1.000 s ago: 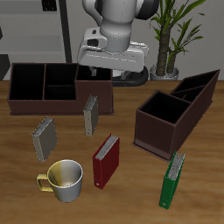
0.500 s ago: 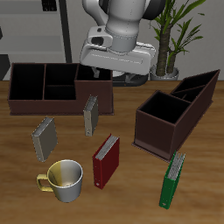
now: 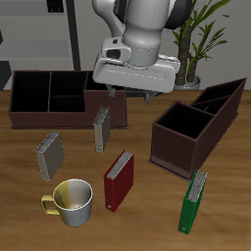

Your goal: Place the red book into the left desk caddy's right compartment

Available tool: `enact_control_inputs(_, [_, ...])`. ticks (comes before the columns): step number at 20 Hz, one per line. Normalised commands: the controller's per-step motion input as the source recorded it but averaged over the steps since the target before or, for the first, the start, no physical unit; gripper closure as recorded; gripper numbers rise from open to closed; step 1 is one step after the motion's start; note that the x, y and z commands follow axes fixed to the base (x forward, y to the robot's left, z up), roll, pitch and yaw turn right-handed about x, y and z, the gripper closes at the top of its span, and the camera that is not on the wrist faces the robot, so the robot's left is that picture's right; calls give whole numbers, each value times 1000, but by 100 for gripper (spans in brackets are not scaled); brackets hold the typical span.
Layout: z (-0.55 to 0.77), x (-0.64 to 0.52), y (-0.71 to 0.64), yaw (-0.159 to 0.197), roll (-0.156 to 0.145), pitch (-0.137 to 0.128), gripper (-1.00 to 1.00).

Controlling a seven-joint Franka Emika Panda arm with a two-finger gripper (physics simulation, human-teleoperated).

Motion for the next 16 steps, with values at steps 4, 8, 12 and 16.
enact_control_inputs(4, [4, 217, 104, -39, 107, -1, -100])
enact_control_inputs(8, [-17, 176, 3, 21, 72, -28, -100])
enact_control_inputs(12, [-108, 208, -113, -74, 78, -19, -100])
enact_control_inputs(16, [-161, 204, -156, 0, 4, -50, -100])
